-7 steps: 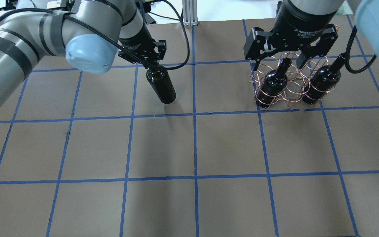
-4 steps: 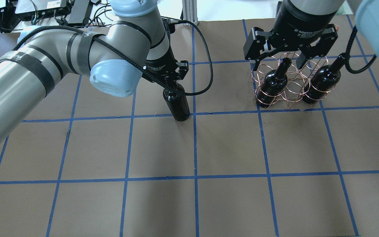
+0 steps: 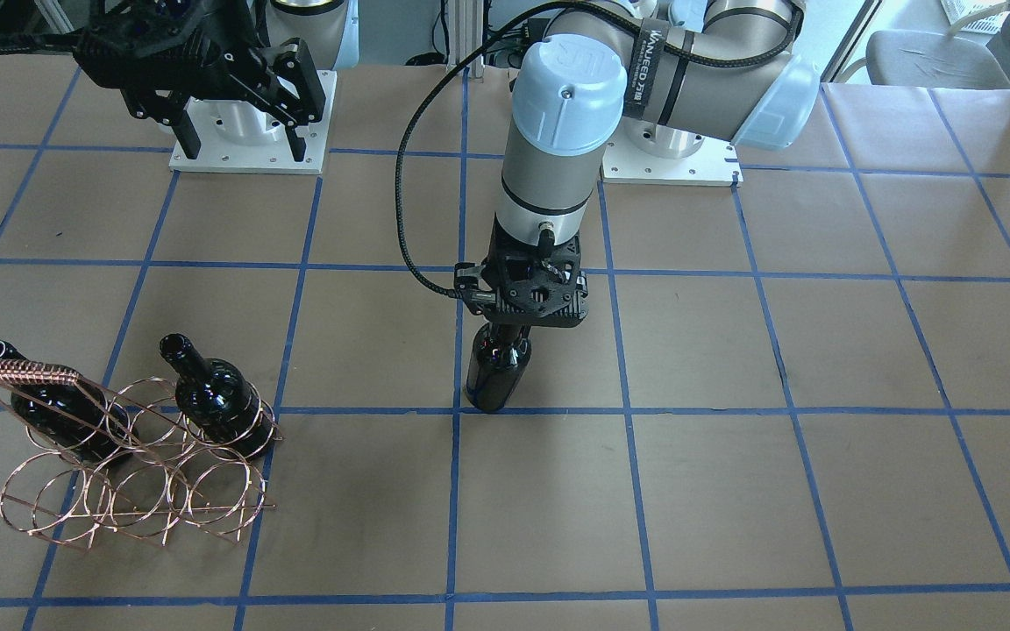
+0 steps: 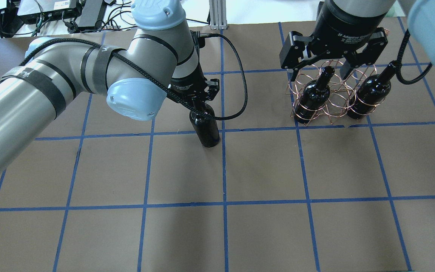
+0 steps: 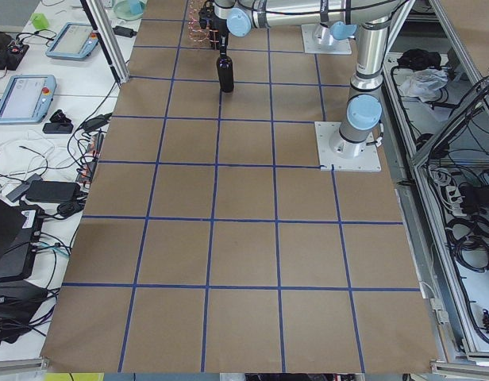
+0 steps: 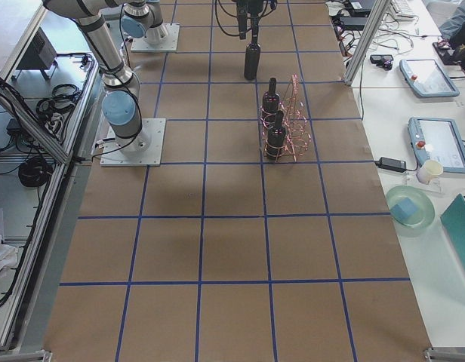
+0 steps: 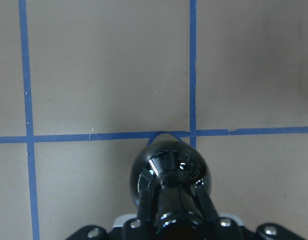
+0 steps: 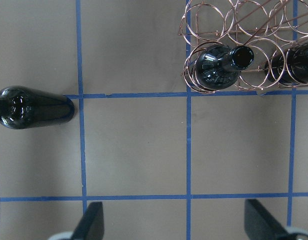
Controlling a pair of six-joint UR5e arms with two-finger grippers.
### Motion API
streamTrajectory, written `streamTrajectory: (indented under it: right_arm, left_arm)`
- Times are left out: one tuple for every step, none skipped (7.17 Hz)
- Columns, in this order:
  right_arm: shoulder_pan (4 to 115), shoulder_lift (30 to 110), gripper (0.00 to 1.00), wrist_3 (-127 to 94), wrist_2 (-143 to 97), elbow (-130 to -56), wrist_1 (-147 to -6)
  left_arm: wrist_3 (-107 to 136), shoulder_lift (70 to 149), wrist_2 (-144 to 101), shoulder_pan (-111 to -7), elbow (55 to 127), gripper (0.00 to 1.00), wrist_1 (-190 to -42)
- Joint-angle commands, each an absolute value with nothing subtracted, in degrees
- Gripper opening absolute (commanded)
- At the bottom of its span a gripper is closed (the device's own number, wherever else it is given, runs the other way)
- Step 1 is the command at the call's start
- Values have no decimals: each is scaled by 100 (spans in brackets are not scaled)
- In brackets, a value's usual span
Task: Place wine into wine basket
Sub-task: 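Lower the bottle upright onto the table and open the left gripper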
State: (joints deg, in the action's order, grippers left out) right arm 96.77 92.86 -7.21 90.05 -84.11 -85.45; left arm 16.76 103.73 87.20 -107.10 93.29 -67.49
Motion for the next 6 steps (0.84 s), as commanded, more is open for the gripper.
streamTrajectory:
  right_arm:
    - [9677,9290,100,-721,9000,-8411,-8543]
    - [9677,9290,100,-721,9000,-8411,-8543]
    - [9685,9290,100,-729,9000,-8411,-8534]
    - [9686,9229,100,-721,8974,-8315,-8569]
    - [9686,9133,100,-738,8921,-8184,-8578]
    - [9686,8888,100,-790,9008,-7835,-8543]
  left_arm:
    - [1644,10371,8684,-10714,9334,99,-6741]
    - [1652,10301,8684,-10714,9273,100,-6811]
    - [1644,10205,8640,-10696,9168,100,-6794]
    - [1644,10065,8587,-10644,8958,100,-6803]
    - [1644,9898,8613,-10565,8634,100,-6933]
    - [1635,9775,8587,-10269,8248,100,-7726]
